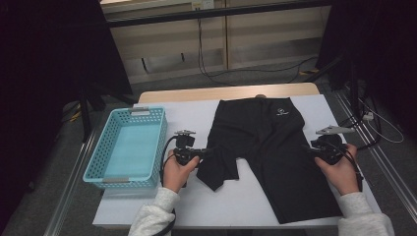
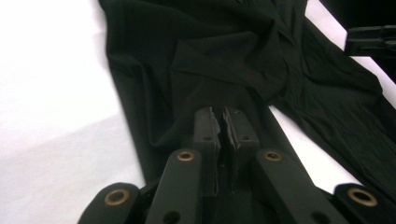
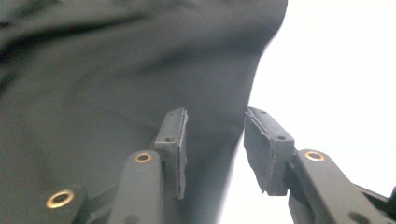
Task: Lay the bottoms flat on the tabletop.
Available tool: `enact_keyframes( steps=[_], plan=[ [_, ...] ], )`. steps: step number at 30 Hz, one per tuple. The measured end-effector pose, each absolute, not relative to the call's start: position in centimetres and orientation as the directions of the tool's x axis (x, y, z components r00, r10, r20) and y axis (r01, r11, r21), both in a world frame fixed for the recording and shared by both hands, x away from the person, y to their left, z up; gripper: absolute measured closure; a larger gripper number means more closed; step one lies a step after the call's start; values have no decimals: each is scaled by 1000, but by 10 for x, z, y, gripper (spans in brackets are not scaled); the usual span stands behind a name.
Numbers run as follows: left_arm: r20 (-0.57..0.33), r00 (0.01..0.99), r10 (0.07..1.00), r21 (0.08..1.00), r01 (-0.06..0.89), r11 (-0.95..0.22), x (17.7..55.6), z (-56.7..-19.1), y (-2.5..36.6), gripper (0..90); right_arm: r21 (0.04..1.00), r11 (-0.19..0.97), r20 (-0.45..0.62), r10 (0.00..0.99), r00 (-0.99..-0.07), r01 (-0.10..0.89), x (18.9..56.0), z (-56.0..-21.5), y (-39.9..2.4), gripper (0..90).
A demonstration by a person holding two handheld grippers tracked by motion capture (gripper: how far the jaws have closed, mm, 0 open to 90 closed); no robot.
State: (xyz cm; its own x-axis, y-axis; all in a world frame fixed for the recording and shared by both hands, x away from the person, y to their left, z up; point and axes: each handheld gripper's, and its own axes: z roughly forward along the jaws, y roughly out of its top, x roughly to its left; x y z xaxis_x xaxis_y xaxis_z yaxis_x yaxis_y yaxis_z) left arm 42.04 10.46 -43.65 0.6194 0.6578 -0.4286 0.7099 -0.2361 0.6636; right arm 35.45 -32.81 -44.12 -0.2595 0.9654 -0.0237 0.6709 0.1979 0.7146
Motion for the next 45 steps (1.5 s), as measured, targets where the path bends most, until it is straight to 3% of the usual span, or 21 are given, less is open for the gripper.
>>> enact_keyframes(
  steps=[4,5,7,12,17,20,27,33,39,45],
  plan=[
    [-421,628,655,662,706,-251,419,-436,101,844,672,155,62,963,-263,724,357,-455,-332,594],
    [-422,631,651,659,706,-257,419,-437,100,843,675,158,55,963,-262,721,356,-455,-331,650],
    [-419,634,650,661,704,-260,419,-437,99,835,665,147,86,959,-271,732,356,-453,-332,874],
    [-420,645,639,667,696,-264,418,-435,96,803,646,132,103,961,-258,752,351,-451,-343,896],
    [-404,658,635,680,681,-272,418,-433,93,667,641,105,94,973,-213,760,341,-450,-366,890],
    [-391,666,636,689,669,-277,418,-432,90,541,655,122,83,969,-232,746,338,-451,-369,825],
    [-331,694,639,708,631,-318,413,-431,82,433,682,100,60,980,-191,725,329,-445,-370,645],
    [-292,733,615,712,596,-372,406,-431,73,277,754,149,86,943,-320,640,327,-439,-347,499],
    [-222,779,586,730,532,-430,397,-430,72,139,770,161,129,908,-398,617,333,-441,-317,339],
    [-150,836,527,742,447,-499,385,-428,76,78,795,180,118,891,-439,580,332,-437,-293,263]
  ],
)
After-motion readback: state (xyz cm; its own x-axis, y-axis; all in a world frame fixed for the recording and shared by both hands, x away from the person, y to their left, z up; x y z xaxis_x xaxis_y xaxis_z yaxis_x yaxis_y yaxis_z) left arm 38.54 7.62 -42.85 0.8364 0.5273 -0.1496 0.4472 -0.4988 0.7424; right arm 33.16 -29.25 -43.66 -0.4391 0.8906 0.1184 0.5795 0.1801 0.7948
